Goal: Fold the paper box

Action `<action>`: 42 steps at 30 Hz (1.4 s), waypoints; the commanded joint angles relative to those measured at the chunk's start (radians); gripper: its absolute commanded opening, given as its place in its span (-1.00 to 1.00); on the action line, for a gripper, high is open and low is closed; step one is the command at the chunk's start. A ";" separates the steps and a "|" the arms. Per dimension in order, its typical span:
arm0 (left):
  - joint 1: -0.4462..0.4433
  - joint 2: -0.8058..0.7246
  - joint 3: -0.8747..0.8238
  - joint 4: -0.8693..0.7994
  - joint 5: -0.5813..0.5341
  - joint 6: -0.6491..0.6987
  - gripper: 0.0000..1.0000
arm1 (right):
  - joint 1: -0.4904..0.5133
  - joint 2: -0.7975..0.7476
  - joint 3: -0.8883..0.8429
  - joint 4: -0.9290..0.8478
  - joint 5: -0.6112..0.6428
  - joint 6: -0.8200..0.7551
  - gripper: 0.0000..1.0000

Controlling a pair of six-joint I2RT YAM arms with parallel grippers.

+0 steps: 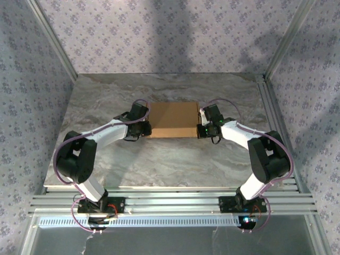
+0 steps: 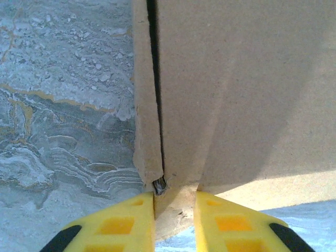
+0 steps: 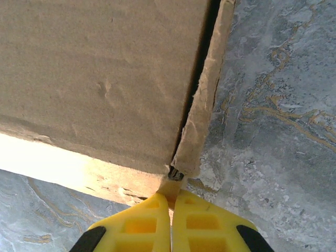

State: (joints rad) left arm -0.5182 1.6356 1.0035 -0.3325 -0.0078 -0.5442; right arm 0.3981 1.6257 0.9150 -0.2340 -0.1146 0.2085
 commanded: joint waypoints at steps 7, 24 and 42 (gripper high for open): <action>0.043 -0.091 0.096 -0.157 0.014 -0.006 -0.26 | 0.006 0.029 0.003 -0.014 0.011 -0.008 -0.88; 0.089 0.279 0.335 -0.175 0.056 0.074 -0.30 | -0.003 0.041 0.023 -0.016 0.008 -0.011 -0.86; 0.089 0.276 0.205 -0.155 0.059 0.034 -0.42 | -0.015 -0.021 -0.041 0.072 0.079 0.104 -0.61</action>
State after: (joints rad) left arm -0.4255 1.8694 1.2758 -0.3687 0.0448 -0.4984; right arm 0.3923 1.6562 0.8921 -0.1604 -0.0635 0.2882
